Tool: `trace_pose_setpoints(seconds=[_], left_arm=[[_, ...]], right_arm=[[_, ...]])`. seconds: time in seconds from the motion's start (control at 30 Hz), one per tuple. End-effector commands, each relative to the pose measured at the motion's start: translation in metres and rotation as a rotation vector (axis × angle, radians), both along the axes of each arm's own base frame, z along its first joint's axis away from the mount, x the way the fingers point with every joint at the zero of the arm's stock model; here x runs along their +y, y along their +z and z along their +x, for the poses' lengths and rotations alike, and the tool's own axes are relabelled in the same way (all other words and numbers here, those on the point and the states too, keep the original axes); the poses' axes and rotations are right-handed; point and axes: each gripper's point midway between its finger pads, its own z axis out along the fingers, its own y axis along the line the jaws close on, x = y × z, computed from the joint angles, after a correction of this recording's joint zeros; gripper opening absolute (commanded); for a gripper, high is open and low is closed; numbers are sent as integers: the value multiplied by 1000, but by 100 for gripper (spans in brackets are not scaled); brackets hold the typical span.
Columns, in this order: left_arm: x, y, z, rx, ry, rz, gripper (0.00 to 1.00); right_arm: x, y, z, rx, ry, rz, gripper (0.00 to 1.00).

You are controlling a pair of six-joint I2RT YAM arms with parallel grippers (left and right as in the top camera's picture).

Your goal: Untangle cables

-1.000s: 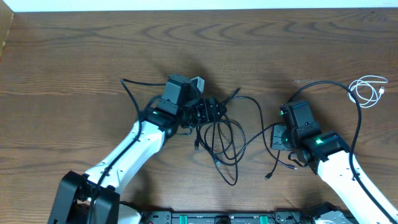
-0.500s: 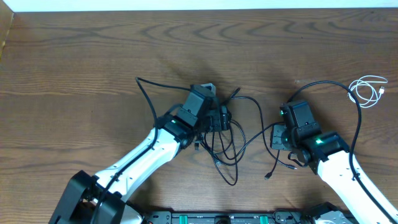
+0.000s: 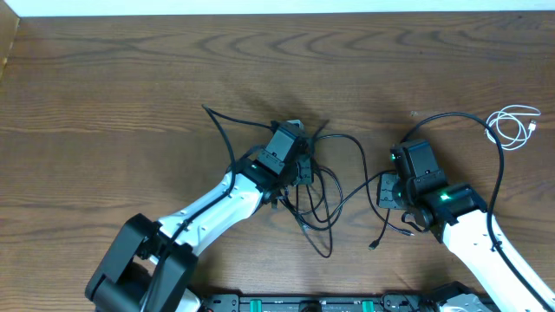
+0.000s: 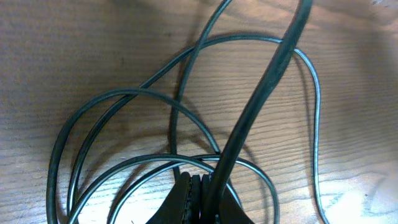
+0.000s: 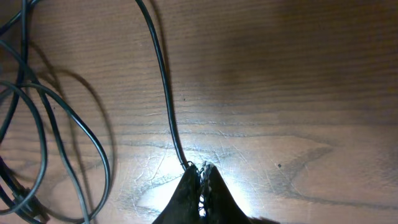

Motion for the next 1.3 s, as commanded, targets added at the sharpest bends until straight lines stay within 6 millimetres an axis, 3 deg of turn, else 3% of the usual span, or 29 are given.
trace_pose_setpoints(seconds=[0.0,0.27,0.4,0.57,0.77,0.97,1.27], left_arm=[[-3,38,7,-93,2,-52,7],[1,136,2,-298,4,-205,7],[11,188,-9,-414,12,-284,7],[27,238,-24,-538,34,-359,7],[42,279,-44,-622,50,-451,8],[54,318,-60,-686,87,-586,8],[62,355,-70,-797,84,-676,8]], right_arm=[[-1,0,-1,1,-17,9,1],[-1,0,-1,0,-17,9,2],[-1,0,-1,0,-17,9,14],[-1,0,-1,0,-17,9,30],[-1,0,-1,0,-17,9,73],[-1,0,-1,0,-17,9,99],[-1,0,-1,0,-17,9,99]])
